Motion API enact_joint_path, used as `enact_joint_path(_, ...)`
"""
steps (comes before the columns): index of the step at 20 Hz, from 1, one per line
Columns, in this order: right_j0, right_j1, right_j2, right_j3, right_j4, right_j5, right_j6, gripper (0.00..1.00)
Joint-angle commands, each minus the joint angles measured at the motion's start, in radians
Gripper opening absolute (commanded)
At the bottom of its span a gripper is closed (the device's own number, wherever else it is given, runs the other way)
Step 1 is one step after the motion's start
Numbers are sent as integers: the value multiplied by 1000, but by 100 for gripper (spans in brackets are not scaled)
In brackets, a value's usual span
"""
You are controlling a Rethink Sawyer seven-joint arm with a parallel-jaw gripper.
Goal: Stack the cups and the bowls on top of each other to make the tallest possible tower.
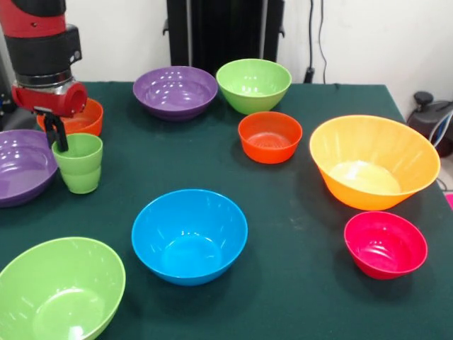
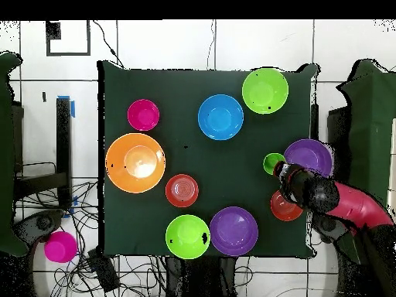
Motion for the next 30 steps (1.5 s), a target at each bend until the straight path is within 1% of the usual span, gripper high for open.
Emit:
enact_joint_path(1,-52,-3,108,-4,-112,177,-365,0)
enact_joint_path(4,-49,0,117,0,-121,190,-356,0)
enact_joint_path(7,-20,0,123,47,-136,176,-301,0)
enact_joint_path(8,-6,2,125,61,-149,163,-280,0)
enact_joint_path(10,22,18,120,77,-155,137,-222,0)
enact_joint_path(13,59,22,102,96,-166,88,-140,0)
enact_joint_path(19,94,20,83,122,-173,46,-71,0)
enact_joint_path(23,140,17,51,138,-174,-3,-2,0)
enact_joint_path(27,160,21,38,142,-163,-22,24,0)
enact_joint_path(30,152,24,40,140,-149,-9,11,0)
